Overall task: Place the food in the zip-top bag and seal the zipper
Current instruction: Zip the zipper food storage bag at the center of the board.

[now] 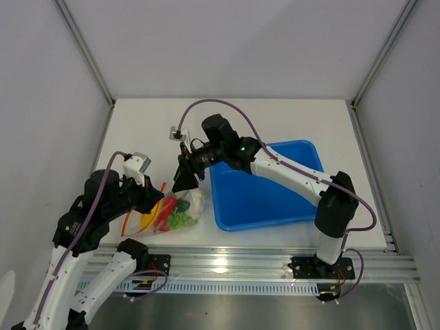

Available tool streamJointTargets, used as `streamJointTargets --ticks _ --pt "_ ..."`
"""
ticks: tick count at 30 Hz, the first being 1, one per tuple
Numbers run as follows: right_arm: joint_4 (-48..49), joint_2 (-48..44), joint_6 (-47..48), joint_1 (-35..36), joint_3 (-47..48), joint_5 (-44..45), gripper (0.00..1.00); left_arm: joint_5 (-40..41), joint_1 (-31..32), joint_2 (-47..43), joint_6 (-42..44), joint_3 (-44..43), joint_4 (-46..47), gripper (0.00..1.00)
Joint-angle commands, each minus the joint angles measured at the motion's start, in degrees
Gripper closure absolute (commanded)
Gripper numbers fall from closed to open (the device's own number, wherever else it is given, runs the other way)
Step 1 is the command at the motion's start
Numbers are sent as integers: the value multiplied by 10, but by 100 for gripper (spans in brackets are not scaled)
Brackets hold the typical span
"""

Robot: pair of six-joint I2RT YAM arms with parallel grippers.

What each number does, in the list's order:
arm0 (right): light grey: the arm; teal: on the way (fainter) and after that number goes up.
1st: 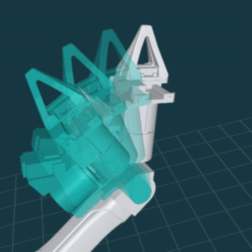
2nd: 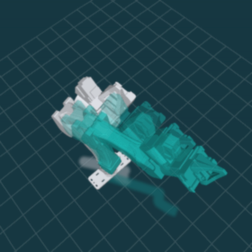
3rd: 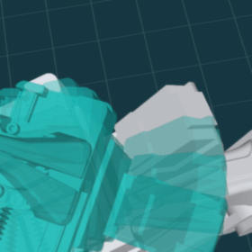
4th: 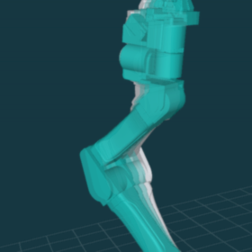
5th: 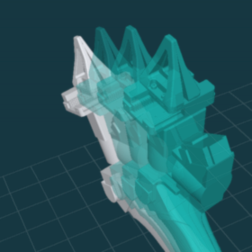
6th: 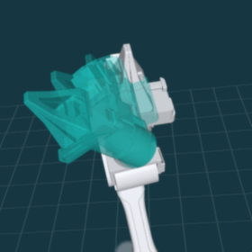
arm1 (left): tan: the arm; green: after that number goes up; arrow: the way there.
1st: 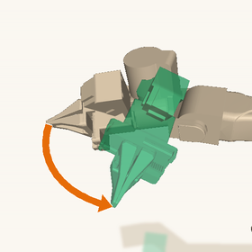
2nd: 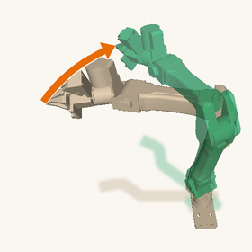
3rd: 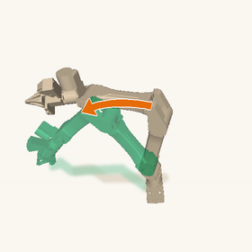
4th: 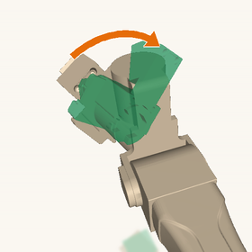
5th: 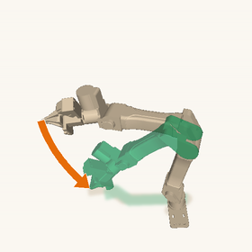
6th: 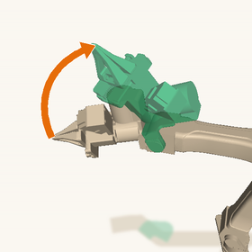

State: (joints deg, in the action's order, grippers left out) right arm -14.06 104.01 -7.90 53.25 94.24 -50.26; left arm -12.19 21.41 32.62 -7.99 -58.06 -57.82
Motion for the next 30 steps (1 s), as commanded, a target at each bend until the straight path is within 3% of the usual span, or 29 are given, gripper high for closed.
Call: streamJointTargets --ticks 1,19,30 --pt "-112 -5 120 4 44 17 40 -11 0 -3 5 -26 10 99" --pt "-65 67 128 11 125 -27 42 -21 0 -7 17 -16 17 99" --pt "-51 71 124 29 135 -54 52 -18 0 -5 17 -13 22 99"
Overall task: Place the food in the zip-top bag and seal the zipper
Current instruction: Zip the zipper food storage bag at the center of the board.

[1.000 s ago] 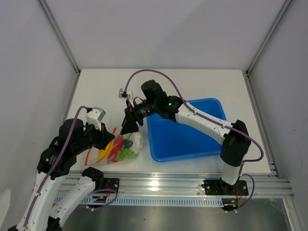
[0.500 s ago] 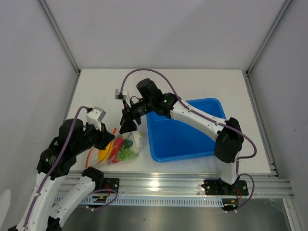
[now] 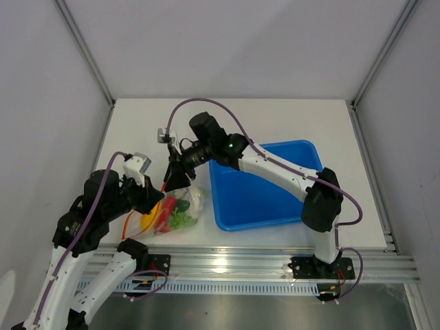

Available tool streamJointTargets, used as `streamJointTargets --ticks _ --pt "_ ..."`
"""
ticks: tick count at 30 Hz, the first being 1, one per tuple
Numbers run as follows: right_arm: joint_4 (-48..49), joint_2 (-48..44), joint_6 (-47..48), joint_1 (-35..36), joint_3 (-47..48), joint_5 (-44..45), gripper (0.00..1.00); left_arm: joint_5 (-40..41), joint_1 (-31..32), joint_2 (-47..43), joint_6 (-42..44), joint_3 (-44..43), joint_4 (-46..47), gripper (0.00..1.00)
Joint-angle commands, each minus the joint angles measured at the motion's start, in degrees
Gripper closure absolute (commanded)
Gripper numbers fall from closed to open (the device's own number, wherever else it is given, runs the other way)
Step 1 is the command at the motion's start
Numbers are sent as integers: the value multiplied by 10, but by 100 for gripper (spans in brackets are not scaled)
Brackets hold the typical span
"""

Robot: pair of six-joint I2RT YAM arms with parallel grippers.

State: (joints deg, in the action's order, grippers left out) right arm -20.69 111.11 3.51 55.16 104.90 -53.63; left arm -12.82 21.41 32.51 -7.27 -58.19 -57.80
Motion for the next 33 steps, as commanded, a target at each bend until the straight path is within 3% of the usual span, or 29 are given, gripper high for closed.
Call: streamJointTargets --ticks 1,19,33 --pt "11 1 11 10 33 -24 53 -12 0 -3 9 -12 23 99" --pt "-15 17 21 11 49 -40 72 -16 0 0 10 -13 22 99" --pt "-23 22 29 10 45 -35 76 -13 0 3 10 -14 22 99"
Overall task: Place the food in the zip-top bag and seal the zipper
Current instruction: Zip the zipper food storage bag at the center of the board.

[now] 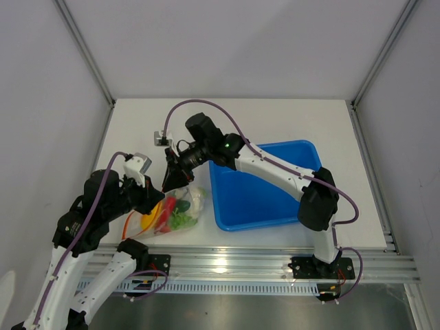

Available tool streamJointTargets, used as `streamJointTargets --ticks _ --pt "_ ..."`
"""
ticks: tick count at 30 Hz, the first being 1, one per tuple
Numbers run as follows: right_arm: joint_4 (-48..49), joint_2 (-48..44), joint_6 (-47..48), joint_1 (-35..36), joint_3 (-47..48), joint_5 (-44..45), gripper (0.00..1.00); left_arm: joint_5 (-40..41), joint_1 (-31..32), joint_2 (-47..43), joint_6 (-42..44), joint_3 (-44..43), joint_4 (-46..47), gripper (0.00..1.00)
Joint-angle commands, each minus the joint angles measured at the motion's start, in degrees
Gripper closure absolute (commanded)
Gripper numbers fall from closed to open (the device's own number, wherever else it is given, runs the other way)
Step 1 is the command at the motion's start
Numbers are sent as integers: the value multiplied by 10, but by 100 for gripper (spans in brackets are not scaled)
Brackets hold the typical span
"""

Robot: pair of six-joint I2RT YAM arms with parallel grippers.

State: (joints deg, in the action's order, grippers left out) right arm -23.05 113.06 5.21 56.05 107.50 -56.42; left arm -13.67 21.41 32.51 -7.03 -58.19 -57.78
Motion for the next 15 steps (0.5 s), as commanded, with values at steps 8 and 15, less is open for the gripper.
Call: streamJointTargets --ticks 8,15 --pt "18 1 -6 1 16 -10 100 1 0 3 8 -15 20 99" --pt "81 -20 -45 -6 -20 19 100 22 0 -1 0 -17 14 99"
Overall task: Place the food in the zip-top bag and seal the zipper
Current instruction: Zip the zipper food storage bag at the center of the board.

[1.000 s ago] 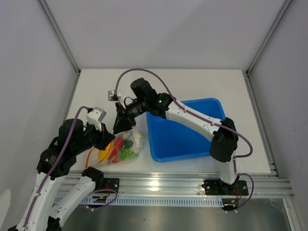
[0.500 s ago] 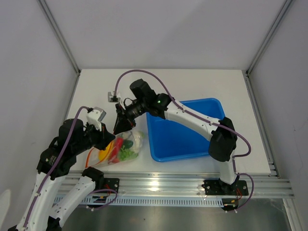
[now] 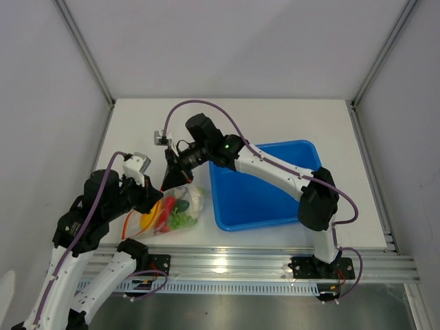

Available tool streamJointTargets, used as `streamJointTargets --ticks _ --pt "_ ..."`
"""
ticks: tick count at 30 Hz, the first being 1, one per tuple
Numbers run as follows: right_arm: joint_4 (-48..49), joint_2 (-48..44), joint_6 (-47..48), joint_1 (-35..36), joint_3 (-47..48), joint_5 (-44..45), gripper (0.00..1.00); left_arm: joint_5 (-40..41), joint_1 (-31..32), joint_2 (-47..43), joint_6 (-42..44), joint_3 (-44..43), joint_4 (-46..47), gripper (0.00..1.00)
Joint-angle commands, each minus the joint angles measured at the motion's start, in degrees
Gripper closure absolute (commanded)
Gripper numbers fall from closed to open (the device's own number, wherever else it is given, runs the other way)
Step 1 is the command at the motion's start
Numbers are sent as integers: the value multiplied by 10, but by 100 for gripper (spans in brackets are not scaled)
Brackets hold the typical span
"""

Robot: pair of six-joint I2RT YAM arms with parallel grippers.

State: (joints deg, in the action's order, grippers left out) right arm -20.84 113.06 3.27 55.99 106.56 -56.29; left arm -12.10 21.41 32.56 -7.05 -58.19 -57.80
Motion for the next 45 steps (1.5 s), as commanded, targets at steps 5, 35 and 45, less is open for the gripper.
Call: streamJointTargets --ticks 5,35,45 --pt "96 -36 -53 -16 -50 84 100 13 0 -5 -3 -17 10 99" --pt "249 -92 -154 -76 -157 -2 56 -2 0 -10 -2 -17 12 99" --pt "217 -42 -148 -36 -95 -54 55 -13 0 -17 -3 -20 11 100"
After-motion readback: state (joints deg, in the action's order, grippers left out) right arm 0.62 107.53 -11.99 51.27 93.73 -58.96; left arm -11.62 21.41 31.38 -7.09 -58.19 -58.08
